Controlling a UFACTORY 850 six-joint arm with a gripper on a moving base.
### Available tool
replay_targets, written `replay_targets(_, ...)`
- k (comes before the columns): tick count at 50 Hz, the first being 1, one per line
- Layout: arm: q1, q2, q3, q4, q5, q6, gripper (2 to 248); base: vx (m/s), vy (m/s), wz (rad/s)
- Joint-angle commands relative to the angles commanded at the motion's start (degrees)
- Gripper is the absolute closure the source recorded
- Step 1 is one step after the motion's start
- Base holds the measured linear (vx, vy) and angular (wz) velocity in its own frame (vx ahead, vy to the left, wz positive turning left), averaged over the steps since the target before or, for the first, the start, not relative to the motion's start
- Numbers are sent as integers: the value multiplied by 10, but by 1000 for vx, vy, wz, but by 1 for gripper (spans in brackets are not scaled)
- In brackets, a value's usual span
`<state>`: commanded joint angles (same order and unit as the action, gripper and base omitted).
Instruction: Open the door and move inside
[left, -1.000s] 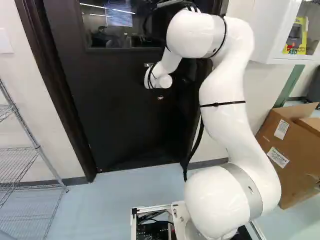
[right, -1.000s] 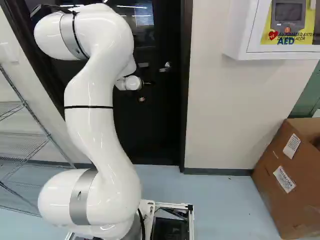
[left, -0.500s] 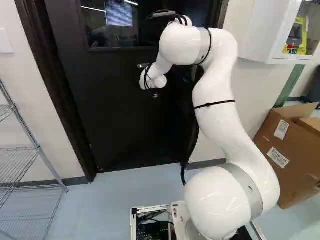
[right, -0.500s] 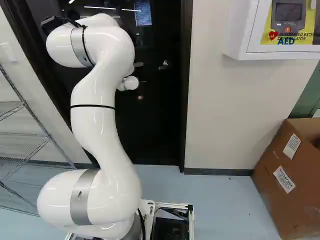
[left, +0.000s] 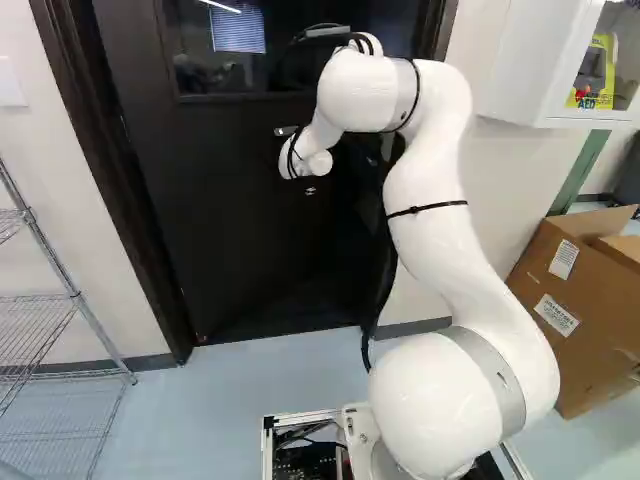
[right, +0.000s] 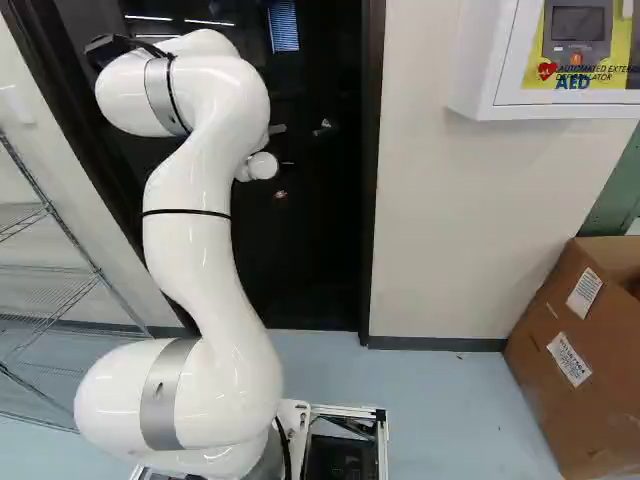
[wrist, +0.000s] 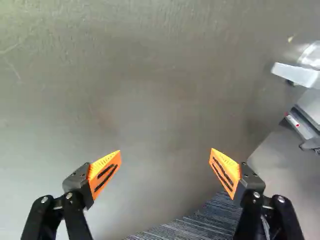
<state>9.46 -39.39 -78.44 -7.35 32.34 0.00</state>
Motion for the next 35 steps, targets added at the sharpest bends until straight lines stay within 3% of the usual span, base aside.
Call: replay_targets(35,-24,93,124,0,0,0,3,0,0,0)
